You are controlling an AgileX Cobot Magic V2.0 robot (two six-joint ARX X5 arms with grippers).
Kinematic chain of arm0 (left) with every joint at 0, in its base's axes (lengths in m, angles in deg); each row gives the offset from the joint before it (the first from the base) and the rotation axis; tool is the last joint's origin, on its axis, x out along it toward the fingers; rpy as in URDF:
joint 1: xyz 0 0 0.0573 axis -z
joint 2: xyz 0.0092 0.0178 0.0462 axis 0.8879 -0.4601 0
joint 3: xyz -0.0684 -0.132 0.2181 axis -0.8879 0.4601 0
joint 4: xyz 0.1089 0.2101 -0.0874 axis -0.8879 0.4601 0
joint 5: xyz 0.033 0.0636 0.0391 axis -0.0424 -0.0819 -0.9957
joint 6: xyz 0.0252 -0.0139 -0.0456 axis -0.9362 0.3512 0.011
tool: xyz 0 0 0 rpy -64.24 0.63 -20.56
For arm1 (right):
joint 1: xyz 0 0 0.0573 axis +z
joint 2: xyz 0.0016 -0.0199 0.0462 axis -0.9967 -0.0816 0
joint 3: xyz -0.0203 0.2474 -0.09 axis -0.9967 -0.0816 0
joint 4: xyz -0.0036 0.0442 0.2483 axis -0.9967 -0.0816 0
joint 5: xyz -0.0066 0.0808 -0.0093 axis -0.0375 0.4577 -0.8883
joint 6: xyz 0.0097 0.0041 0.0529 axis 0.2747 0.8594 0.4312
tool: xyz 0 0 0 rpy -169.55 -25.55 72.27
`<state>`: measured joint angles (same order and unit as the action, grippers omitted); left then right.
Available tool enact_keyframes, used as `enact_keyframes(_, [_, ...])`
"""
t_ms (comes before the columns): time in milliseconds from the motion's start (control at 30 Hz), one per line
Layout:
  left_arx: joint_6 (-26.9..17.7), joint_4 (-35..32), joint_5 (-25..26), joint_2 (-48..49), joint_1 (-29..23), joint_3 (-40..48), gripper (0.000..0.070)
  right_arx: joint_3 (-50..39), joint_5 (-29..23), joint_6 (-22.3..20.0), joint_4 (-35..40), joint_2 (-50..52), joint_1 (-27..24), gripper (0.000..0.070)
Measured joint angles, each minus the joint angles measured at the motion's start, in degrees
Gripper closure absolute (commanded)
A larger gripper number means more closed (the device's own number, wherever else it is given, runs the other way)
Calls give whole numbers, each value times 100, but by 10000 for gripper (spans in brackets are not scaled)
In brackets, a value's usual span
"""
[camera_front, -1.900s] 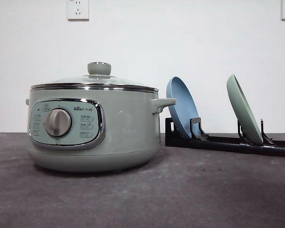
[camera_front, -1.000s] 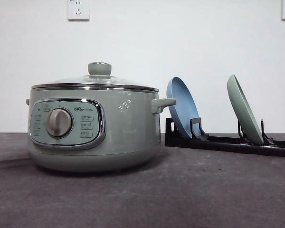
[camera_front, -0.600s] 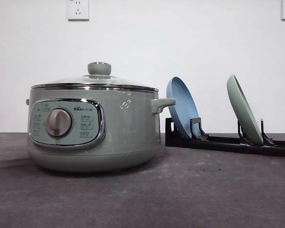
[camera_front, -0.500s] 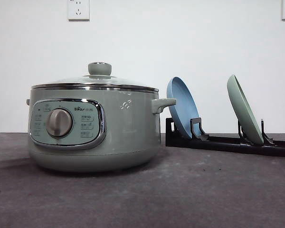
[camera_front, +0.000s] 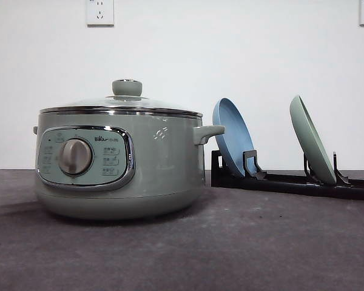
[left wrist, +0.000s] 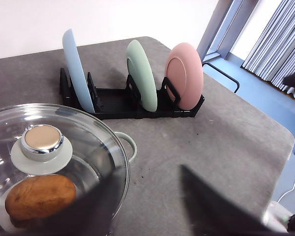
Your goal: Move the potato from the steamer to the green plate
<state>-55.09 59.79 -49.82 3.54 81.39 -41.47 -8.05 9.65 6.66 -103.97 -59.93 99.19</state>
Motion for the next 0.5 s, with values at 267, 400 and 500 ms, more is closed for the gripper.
enact_keyframes(267, [-19,0,0,0,2,0,0,0,-134,26,0,0,0,0])
enact_keyframes(400, [-19,0,0,0,7,0,0,0,-134,26,0,0,0,0])
enact_keyframes(500, [-19,0,0,0,7,0,0,0,-134,73,-2,0,0,11])
